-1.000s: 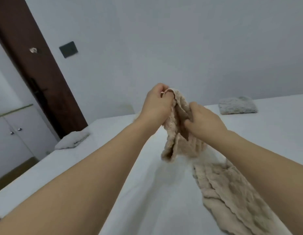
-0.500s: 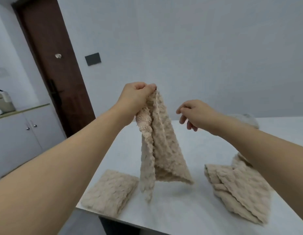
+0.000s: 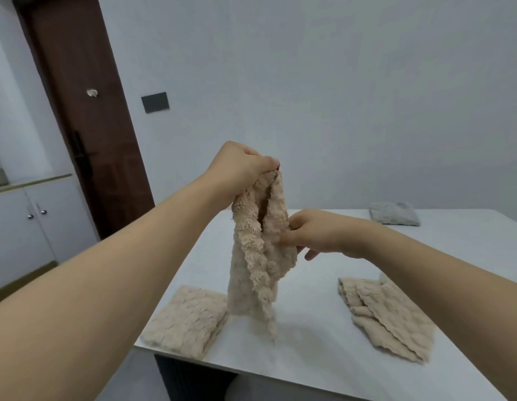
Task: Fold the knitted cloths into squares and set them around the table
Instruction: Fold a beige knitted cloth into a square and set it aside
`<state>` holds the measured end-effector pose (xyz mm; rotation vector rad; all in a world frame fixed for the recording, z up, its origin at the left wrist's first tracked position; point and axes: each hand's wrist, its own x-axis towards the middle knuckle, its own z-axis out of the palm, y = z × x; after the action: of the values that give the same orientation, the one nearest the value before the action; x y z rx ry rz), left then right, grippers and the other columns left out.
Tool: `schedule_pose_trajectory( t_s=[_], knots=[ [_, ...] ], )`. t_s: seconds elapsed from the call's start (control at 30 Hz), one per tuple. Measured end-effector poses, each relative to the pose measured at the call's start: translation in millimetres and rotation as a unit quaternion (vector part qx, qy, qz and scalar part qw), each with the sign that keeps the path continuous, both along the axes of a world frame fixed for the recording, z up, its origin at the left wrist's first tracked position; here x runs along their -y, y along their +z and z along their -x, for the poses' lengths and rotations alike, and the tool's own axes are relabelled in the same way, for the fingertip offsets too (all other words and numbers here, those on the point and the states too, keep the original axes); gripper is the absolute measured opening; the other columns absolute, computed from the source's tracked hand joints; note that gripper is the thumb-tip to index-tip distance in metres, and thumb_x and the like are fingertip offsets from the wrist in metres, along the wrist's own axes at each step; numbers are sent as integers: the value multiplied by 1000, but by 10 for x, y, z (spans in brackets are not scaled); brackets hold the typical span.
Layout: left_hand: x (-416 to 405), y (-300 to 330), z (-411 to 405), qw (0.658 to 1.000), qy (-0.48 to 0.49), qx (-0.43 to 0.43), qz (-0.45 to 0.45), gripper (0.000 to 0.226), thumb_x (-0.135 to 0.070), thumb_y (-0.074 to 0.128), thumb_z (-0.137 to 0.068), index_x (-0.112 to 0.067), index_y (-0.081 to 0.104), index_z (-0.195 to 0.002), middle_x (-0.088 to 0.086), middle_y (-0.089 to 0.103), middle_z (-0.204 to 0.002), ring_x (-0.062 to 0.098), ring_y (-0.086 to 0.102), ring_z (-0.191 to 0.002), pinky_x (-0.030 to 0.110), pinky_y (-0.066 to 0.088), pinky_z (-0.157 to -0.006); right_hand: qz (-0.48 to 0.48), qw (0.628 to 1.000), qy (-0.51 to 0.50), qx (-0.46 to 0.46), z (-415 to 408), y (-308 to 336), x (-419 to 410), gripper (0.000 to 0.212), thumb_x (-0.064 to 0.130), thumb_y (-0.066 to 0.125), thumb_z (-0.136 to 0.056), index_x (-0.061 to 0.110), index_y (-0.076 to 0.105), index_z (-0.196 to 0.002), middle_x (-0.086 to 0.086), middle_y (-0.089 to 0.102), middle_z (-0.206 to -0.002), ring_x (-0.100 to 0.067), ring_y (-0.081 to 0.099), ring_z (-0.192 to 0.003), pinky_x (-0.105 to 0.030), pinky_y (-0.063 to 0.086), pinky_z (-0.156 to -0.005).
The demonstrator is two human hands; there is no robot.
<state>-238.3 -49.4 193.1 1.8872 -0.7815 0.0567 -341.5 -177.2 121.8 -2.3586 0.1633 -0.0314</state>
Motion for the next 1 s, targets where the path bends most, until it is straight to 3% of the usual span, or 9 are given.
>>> schedule_pose_trajectory(
  t_s=[0.13,0.2,0.3,0.4,0.5,0.57,0.73,0.9,1.0],
  knots=[
    [-126,100,50,999,17,9,-26,23,-25,74,-83,-5,68,-74,6,56,-58,19,52,-47,24,44,-51,77,995,-59,-12,70,80,136,18,24,59,-91,10,71,-87,-4,74,-86,-15,65,-73,-32,55,-72],
    [-195,107,-2,993,46,40,-103,30,-21,64,-81,-17,48,-56,-2,40,-50,18,37,-43,24,30,-48,88,989,-116,6,61,103,293,15,15,57,-86,7,68,-79,-9,71,-78,-20,59,-66,-32,49,-61],
    [-224,-24,-167,978,60,54,-193,34,-21,54,-76,-22,27,-56,-5,24,-52,18,21,-50,33,19,-54,36,974,-211,77,-13,79,564,14,9,49,-85,9,55,-72,-10,55,-71,-23,45,-64,-31,38,-59],
    [-139,-288,-416,972,61,69,-218,30,-19,49,-77,-22,26,-58,-4,24,-55,19,21,-52,33,18,-54,-23,948,-267,174,-215,3,852,15,9,48,-86,12,45,-71,-8,44,-70,-23,40,-66,-34,35,-61],
    [43,-522,-677,945,125,155,-259,19,-17,45,-80,-17,35,-64,-1,37,-59,21,34,-52,27,26,-53,-48,926,-292,235,-504,-96,1070,14,8,49,-86,11,51,-73,-7,45,-66,-21,42,-59,-29,33,-54],
    [174,-614,-875,938,170,197,-229,13,-13,44,-78,-16,38,-67,1,43,-62,22,39,-55,28,29,-54,-107,909,-296,272,-724,-108,1204,15,8,53,-87,12,54,-72,-6,47,-66,-18,47,-53,-26,33,-51],
    [400,-538,-1225,926,217,289,-113,22,-15,44,-91,-19,63,-81,-8,59,-71,22,57,-72,32,41,-66,-275,835,-303,368,-1186,66,1547,10,13,58,-87,6,61,-81,-9,56,-79,-22,54,-71,-34,46,-64],
    [469,-490,-1272,914,194,347,-82,35,-17,42,-89,-27,35,-57,-5,41,-63,23,43,-64,41,40,-71,-313,816,-291,389,-1250,157,1575,16,12,44,-96,16,58,-89,-4,53,-85,-16,47,-76,-28,39,-63],
    [494,-685,-1160,943,136,286,-101,29,-15,42,-85,-25,42,-58,-5,48,-64,22,48,-65,39,41,-69,-332,811,-326,356,-1172,-141,1603,11,14,43,-84,17,53,-79,-4,49,-78,-19,43,-71,-31,33,-62]
  ],
)
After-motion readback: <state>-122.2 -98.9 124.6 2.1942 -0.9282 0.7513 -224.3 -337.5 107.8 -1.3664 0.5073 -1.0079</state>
